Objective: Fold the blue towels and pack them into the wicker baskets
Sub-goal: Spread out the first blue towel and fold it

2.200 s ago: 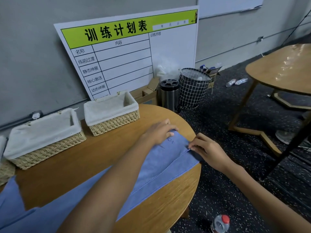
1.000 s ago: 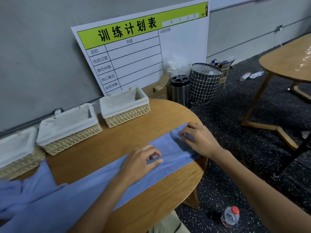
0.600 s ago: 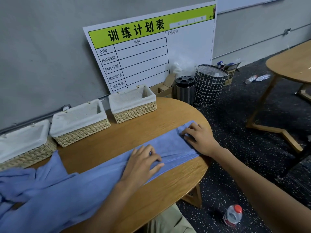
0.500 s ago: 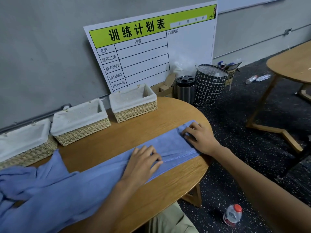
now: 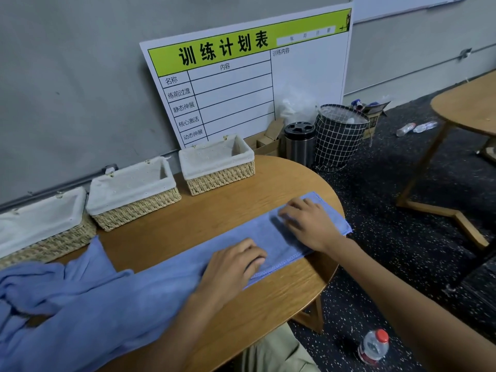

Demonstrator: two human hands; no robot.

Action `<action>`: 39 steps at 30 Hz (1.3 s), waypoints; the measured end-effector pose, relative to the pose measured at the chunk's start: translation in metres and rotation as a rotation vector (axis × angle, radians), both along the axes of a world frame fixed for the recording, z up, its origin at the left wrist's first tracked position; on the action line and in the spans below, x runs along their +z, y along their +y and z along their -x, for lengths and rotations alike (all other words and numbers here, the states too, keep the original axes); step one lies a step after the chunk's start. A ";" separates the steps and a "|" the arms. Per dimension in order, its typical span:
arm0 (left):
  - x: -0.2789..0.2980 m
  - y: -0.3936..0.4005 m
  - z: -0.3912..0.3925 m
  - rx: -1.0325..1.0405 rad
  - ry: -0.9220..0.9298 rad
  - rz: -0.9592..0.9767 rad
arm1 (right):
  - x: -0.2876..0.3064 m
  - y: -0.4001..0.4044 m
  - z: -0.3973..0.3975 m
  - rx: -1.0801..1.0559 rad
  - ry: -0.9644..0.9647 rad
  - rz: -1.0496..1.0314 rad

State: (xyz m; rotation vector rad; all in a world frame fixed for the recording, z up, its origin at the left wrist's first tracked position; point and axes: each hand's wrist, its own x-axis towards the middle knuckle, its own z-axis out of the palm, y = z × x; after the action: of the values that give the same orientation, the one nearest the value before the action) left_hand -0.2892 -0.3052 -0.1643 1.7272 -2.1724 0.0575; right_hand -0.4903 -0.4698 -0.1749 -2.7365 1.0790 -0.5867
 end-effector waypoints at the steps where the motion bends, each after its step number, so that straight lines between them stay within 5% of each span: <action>1: -0.003 0.001 -0.002 0.035 -0.021 0.017 | -0.004 0.001 -0.002 0.014 0.028 -0.041; 7: -0.011 0.017 -0.013 0.281 -0.053 -0.307 | -0.012 -0.010 0.002 0.012 0.179 -0.154; 16: 0.003 0.006 -0.018 0.307 -0.072 -0.533 | -0.005 -0.019 -0.004 0.009 0.221 -0.209; 24: -0.007 0.019 -0.035 0.378 -0.056 -0.394 | 0.005 -0.009 -0.015 0.002 0.219 -0.186; 28: 0.000 0.027 -0.048 0.398 0.222 -0.134 | 0.014 0.028 -0.064 0.144 0.164 -0.200; 31: 0.005 0.051 -0.079 0.440 0.168 -0.014 | 0.011 0.052 -0.103 0.231 0.184 -0.205; 35: -0.005 0.101 -0.125 0.613 -0.020 -0.174 | -0.001 0.064 -0.121 0.264 0.256 -0.195; 39: -0.015 0.127 -0.137 0.711 -0.005 -0.360 | -0.004 0.064 -0.119 0.261 0.310 -0.204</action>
State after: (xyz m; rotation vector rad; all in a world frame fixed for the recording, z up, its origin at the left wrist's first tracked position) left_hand -0.1526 -0.1784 -0.1796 2.6233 -1.5258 -0.1578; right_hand -0.3718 -0.4062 -0.1785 -2.7756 0.7626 -0.0147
